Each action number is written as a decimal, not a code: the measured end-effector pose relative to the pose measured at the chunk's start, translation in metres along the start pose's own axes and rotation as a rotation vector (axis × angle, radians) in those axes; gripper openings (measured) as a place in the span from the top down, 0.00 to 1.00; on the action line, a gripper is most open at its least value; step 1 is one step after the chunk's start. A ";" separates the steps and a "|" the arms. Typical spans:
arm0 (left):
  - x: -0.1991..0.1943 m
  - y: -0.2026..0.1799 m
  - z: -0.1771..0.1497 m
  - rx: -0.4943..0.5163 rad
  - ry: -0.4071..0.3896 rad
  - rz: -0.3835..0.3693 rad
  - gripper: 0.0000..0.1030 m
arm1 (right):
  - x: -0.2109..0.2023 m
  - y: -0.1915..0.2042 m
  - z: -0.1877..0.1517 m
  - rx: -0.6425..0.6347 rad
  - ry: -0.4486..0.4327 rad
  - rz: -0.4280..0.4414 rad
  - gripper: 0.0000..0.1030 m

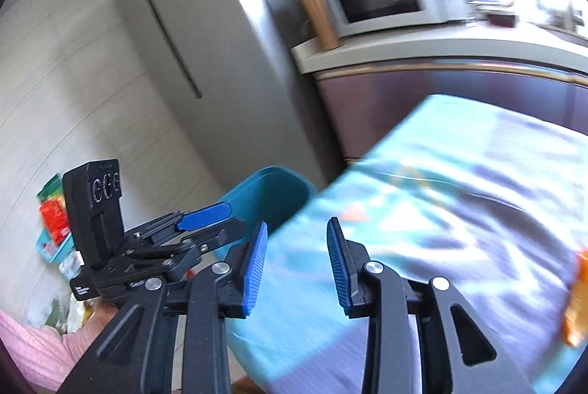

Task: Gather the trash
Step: 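Grasp the orange peel with the left gripper while the right gripper grasps another white paper cup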

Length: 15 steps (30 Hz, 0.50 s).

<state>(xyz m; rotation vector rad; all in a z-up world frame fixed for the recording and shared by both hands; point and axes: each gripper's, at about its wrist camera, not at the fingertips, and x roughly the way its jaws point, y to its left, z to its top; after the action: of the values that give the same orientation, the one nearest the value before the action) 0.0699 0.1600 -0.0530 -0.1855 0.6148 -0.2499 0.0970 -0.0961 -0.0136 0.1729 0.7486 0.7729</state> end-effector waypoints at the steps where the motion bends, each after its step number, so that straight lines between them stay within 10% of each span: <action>1: 0.005 -0.013 0.000 0.017 0.008 -0.024 0.40 | -0.009 -0.007 -0.004 0.015 -0.012 -0.014 0.69; 15: 0.068 -0.163 -0.016 0.197 0.119 -0.245 0.40 | -0.138 -0.106 -0.059 0.232 -0.182 -0.300 0.69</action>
<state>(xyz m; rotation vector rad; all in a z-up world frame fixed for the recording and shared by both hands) 0.0851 -0.0159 -0.0629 -0.0559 0.6812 -0.5586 0.0520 -0.2744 -0.0236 0.3281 0.6708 0.3785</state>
